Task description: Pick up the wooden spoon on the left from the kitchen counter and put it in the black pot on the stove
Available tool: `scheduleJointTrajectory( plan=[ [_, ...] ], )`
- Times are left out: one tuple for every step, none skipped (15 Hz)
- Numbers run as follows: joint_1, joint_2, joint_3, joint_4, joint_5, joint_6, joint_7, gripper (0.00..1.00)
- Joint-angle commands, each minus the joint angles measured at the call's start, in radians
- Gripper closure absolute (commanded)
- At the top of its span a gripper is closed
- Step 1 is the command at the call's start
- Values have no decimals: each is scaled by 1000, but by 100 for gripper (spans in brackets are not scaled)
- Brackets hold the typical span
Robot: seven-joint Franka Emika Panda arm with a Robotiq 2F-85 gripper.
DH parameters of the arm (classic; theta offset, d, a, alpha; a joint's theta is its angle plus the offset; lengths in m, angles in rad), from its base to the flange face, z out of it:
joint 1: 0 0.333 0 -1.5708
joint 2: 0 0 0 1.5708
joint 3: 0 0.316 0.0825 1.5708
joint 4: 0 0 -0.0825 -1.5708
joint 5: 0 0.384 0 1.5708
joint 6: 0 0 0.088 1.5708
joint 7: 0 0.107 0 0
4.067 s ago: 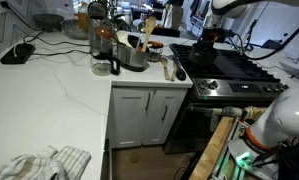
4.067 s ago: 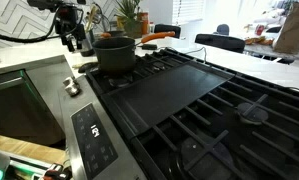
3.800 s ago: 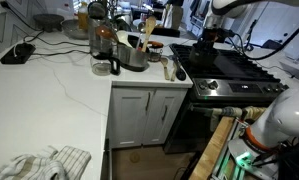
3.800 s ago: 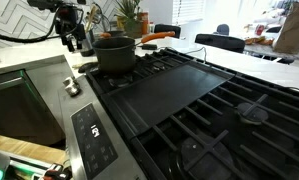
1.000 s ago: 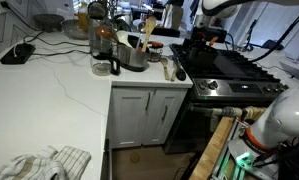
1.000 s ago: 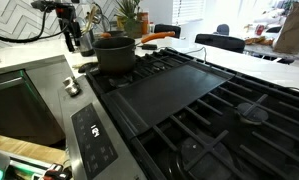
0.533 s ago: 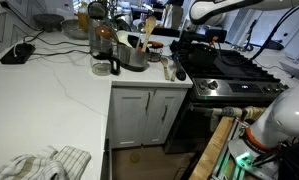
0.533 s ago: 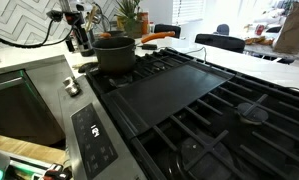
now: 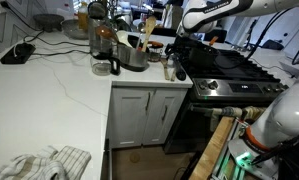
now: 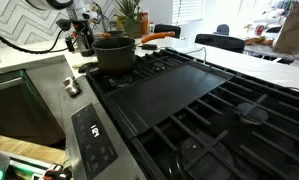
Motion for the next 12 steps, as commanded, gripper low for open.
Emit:
scheduleJointTrajectory(
  plan=[
    [5, 0, -5, 3, 0, -2, 0, 0],
    [6, 16, -6, 14, -8, 5, 12, 0],
    [6, 27, -3, 21, 10, 0, -15, 0],
    [8, 34, -2, 23, 8, 12, -14, 0],
    [11, 42, -1, 27, 4, 11, -13, 0],
    [13, 50, 1, 31, 7, 5, -16, 0],
    [16, 59, 2, 32, -1, 6, -5, 0],
    [20, 67, 3, 33, -3, 5, 3, 0],
    [23, 74, 4, 33, -5, 5, 8, 0],
    [27, 82, 4, 35, -7, 7, 10, 0],
    [31, 90, 5, 36, -5, 13, 8, 0],
    [34, 96, 5, 39, -4, 10, 5, 0]
  ],
)
